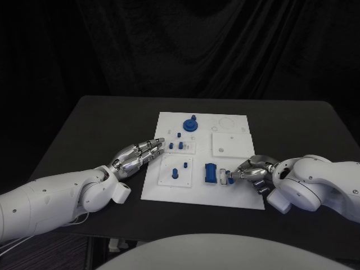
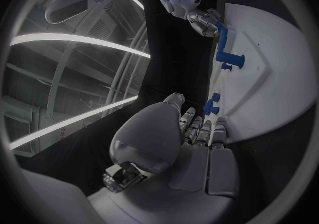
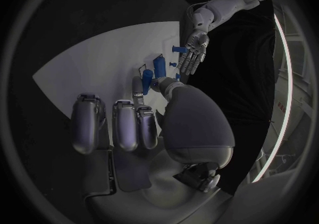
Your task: Assemble the parts on the task board
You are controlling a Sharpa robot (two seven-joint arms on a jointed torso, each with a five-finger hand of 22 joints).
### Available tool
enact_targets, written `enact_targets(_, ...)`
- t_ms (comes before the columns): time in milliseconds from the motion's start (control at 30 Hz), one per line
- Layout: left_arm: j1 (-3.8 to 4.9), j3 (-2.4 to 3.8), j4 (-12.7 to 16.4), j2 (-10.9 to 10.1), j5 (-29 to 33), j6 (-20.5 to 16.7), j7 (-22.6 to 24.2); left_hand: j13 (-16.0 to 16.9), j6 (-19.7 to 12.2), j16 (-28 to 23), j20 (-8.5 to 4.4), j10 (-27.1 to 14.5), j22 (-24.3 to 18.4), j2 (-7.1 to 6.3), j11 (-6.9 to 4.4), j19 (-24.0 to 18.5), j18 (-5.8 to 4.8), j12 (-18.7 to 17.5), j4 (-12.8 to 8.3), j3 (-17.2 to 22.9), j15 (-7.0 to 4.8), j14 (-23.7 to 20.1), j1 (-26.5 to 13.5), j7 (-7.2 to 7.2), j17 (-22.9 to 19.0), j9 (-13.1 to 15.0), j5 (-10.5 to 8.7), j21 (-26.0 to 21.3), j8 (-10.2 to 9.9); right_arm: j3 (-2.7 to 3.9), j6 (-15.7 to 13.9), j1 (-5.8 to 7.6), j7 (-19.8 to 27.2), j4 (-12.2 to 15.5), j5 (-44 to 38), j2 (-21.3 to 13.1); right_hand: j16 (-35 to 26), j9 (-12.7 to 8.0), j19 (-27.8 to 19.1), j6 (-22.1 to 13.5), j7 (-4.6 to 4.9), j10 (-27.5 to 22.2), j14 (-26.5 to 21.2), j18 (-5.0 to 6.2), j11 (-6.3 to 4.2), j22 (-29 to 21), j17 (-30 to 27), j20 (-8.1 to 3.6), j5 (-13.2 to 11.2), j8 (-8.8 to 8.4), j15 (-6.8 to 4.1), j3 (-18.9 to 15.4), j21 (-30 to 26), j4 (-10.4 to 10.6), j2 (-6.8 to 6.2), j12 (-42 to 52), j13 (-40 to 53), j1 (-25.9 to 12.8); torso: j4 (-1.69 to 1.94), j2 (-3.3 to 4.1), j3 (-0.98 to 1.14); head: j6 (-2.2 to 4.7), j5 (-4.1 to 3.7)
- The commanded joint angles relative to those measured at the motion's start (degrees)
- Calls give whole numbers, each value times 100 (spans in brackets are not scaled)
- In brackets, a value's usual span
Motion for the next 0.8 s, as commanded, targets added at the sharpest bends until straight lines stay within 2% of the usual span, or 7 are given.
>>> enact_targets(33,-36,-22,15,13,-25,40,-129,7,12,-21,31,-15,5,-8,2,10,58,10,7,38,42,-12,-63,41,-6,8,30,23,33,1,48,11,-9,-43,419,48,11,8,256,85,-126,596,302,-53,-28,1165,-9,-31,12,-10,-12,-36,-13,-5,52,15,1509,-5,0,1,0,0,2)
enact_targets(267,-36,-22,15,22,-25,48,-128,7,12,-21,31,-15,5,-8,2,10,58,10,7,38,42,-12,-63,41,-6,8,30,23,33,1,127,10,-34,-158,335,145,7,17,247,34,-115,596,299,-48,-18,1159,-23,-25,-20,-23,-5,-77,-30,-18,84,15,1509,-13,1,2,-1,0,4)
enact_targets(600,-36,-22,5,31,-25,62,-131,7,12,-21,31,-15,5,-8,2,10,58,10,7,38,42,-12,-63,41,-6,8,30,23,33,1,229,8,-3,-198,-398,212,4,32,235,-52,-94,596,296,-44,1,1152,-35,-11,-81,-47,11,-148,-46,-54,120,15,1509,-11,0,1,1,0,1)
enact_targets(800,-36,-22,-1,41,-25,75,-133,6,6,-21,34,-16,4,-12,6,11,59,2,0,58,42,-12,-68,47,-6,7,32,23,32,1,340,7,-56,-201,-857,252,-2,56,224,-107,-77,596,292,-39,18,1146,-57,5,-283,-53,27,-251,-60,-87,154,15,1509,-17,-1,2,1,0,7)
